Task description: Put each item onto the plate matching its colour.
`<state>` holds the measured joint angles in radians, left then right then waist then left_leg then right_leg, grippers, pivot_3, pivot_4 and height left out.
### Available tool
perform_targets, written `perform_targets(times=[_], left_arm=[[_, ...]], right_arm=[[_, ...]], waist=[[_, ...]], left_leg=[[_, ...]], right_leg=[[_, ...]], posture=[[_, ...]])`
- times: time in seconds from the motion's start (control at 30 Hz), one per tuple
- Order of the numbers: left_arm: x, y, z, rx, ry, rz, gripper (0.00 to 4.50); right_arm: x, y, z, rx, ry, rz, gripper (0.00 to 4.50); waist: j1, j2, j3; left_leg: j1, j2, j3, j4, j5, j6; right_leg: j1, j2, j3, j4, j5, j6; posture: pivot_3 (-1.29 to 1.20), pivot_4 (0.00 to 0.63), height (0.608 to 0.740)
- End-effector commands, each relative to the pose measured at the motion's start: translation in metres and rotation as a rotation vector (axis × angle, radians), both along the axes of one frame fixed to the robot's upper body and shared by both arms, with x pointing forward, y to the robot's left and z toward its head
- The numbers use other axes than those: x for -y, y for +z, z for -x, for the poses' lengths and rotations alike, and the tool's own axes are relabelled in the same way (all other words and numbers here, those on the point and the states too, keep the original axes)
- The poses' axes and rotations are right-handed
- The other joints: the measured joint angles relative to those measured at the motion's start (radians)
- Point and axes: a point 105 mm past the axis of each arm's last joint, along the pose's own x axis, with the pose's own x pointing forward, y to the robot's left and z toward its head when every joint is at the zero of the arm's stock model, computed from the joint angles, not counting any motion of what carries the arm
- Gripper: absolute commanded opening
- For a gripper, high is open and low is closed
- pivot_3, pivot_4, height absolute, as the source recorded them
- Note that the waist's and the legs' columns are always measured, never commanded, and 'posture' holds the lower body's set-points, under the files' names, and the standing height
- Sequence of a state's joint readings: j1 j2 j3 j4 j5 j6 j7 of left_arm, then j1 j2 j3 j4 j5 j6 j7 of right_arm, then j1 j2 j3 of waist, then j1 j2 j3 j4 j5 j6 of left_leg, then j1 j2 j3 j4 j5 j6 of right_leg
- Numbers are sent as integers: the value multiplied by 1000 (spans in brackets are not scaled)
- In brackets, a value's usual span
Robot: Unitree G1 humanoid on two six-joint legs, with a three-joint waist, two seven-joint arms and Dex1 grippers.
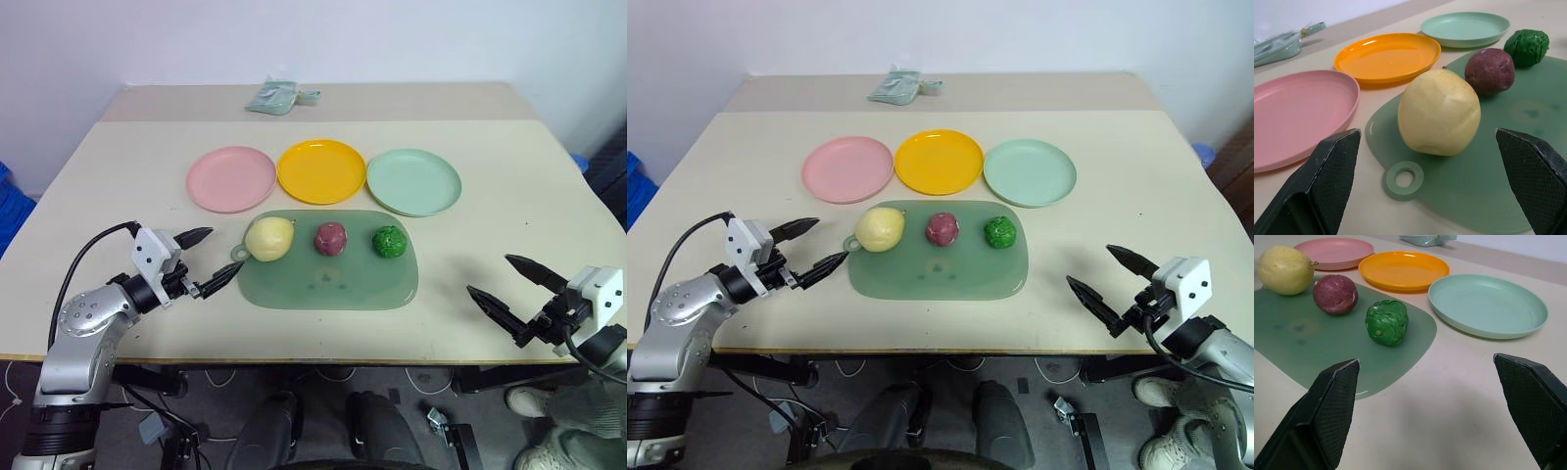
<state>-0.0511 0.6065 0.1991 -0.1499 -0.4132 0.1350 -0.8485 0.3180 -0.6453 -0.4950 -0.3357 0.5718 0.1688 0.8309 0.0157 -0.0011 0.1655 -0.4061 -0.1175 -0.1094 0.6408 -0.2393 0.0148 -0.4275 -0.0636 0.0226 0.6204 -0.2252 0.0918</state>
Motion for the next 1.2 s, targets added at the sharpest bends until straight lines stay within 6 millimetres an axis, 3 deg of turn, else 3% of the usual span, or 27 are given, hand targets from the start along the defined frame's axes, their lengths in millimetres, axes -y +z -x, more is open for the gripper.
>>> perform_targets(times=[0.03,0.23,0.8,1.2], left_arm=[[-3,2,1,38,-2,-15,4500],[-4,0,-2,42,10,1,4500],[17,8,-6,63,16,44,4500],[38,14,-31,54,181,44,4500]], right_arm=[[2,10,1,47,-22,1,4488],[-2,13,-1,60,-25,-4,4488],[-7,16,0,90,8,-18,4488],[-51,27,-14,147,276,-30,4488]], waist=[[0,0,0],[0,0,0],[0,0,0],[-1,0,0]], left_leg=[[0,0,0,0,0,0],[0,0,0,0,0,0],[0,0,0,0,0,0],[0,0,0,0,1,2]], right_leg=[[0,0,0,0,0,0],[0,0,0,0,0,0],[0,0,0,0,0,0],[0,0,-1,0,2,4]], posture=[[0,150,740],[0,150,740],[0,150,740],[0,150,740]])
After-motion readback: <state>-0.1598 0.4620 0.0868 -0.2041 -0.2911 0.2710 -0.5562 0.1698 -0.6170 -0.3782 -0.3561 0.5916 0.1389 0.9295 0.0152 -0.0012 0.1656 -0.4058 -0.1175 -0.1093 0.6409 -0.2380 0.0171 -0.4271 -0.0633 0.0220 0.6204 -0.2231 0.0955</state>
